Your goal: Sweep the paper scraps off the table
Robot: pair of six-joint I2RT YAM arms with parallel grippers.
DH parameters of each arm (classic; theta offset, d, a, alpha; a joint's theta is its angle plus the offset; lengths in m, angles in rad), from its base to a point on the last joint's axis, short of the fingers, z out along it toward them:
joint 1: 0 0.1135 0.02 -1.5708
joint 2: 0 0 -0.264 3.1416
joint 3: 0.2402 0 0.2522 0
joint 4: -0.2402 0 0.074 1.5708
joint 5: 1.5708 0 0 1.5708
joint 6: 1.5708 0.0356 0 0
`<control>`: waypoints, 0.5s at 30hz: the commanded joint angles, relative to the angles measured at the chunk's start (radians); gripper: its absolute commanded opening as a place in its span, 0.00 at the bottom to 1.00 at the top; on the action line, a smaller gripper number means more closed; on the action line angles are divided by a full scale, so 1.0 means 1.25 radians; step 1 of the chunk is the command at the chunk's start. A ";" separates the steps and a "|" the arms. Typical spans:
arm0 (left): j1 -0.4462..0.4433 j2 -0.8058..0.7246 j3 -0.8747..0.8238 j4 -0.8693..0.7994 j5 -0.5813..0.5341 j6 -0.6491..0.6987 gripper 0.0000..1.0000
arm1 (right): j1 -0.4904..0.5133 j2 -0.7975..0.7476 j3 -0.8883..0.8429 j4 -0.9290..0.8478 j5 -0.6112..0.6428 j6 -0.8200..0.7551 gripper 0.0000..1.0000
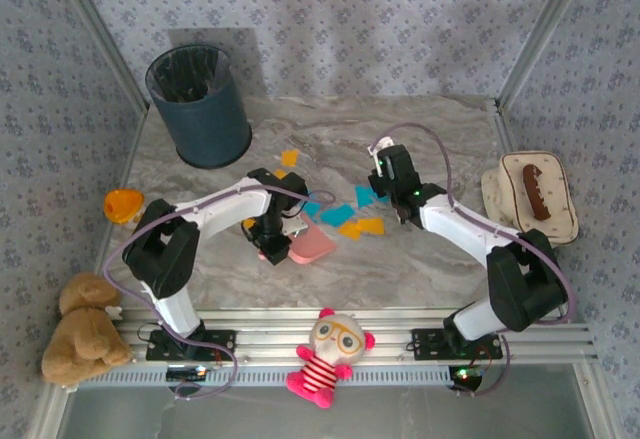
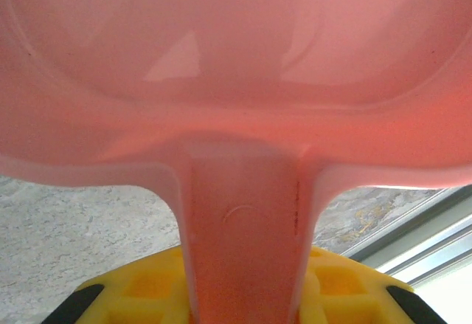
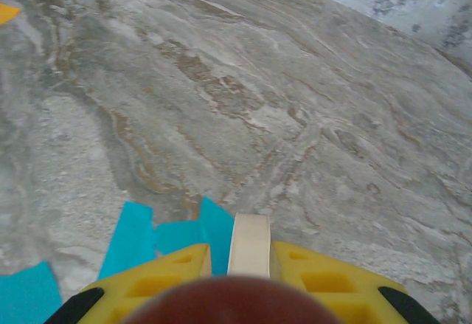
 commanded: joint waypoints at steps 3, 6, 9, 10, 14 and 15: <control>-0.009 0.016 0.027 -0.022 0.019 0.017 0.00 | 0.033 0.009 0.026 -0.006 -0.060 0.013 0.00; -0.010 0.021 0.036 -0.019 0.015 0.016 0.00 | 0.049 0.010 0.028 -0.007 -0.075 0.018 0.00; -0.011 0.030 0.044 -0.020 0.011 0.016 0.00 | 0.063 0.009 0.029 -0.008 -0.080 0.026 0.00; -0.011 0.033 0.046 -0.019 0.009 0.017 0.00 | 0.067 0.009 0.030 -0.008 -0.083 0.028 0.00; -0.011 0.045 0.054 -0.018 0.002 0.014 0.00 | 0.087 0.010 0.035 -0.012 -0.095 0.034 0.00; -0.011 0.047 0.057 -0.017 -0.003 0.012 0.00 | 0.091 0.010 0.036 -0.013 -0.101 0.037 0.00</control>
